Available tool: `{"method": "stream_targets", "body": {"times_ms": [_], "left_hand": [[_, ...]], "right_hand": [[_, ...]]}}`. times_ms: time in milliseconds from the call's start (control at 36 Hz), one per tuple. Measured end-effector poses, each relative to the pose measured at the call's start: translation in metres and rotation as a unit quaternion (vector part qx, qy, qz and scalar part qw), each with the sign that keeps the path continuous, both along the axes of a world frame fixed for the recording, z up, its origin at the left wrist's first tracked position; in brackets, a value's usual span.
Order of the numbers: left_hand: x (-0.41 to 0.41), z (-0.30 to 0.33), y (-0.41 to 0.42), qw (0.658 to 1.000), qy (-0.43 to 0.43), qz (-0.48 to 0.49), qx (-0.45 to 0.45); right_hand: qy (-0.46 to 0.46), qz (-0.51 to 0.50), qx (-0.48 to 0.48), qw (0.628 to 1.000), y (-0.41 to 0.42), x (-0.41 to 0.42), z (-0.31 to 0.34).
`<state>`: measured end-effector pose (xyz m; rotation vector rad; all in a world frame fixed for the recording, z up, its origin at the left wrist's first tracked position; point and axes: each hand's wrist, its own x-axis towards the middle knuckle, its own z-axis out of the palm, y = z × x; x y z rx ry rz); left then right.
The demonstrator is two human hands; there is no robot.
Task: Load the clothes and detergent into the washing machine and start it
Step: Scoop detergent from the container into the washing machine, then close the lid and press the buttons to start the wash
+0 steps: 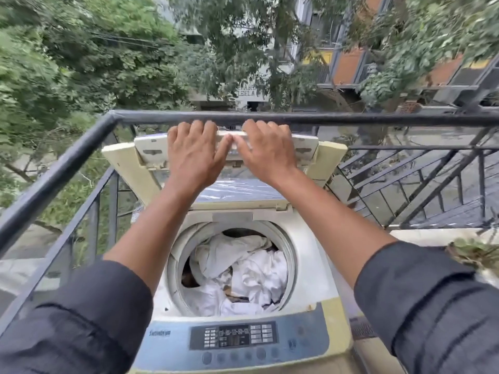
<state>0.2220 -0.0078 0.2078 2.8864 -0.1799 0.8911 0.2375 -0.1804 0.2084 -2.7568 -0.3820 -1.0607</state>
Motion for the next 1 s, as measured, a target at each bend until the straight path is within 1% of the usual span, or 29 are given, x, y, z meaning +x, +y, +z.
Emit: {"method": "stream_targets", "body": {"times_ms": [111,194,361,444,500,667,778,1000], "left_hand": [[-0.037,-0.010,-0.001,1.000,-0.019,0.006,0.002],[-0.069,-0.021,-0.004,1.000,-0.010,0.006,-0.009],[-0.128,-0.045,-0.001,1.000,0.010,0.002,0.002],[-0.153,-0.057,0.004,0.999,0.049,-0.007,0.023],[-0.169,-0.065,0.008,0.996,0.085,-0.008,0.022],[-0.221,-0.099,0.014,0.986,0.158,-0.049,0.021],[-0.238,-0.137,0.013,0.979,0.197,-0.044,-0.004],[-0.249,-0.187,0.018,0.967,0.242,-0.055,-0.049]], "right_hand": [[0.023,0.019,-0.020,0.999,-0.006,-0.031,-0.006],[0.040,0.041,-0.030,0.998,-0.011,-0.060,-0.013],[0.129,0.061,-0.076,0.987,-0.016,-0.113,-0.031],[0.169,0.067,-0.086,0.980,-0.015,-0.139,-0.042],[0.201,0.072,-0.085,0.973,-0.014,-0.156,-0.050],[0.311,0.076,-0.118,0.940,-0.012,-0.206,-0.084],[0.345,0.086,-0.140,0.924,-0.016,-0.237,-0.112],[0.379,0.078,-0.124,0.914,-0.013,-0.259,-0.152]]}}
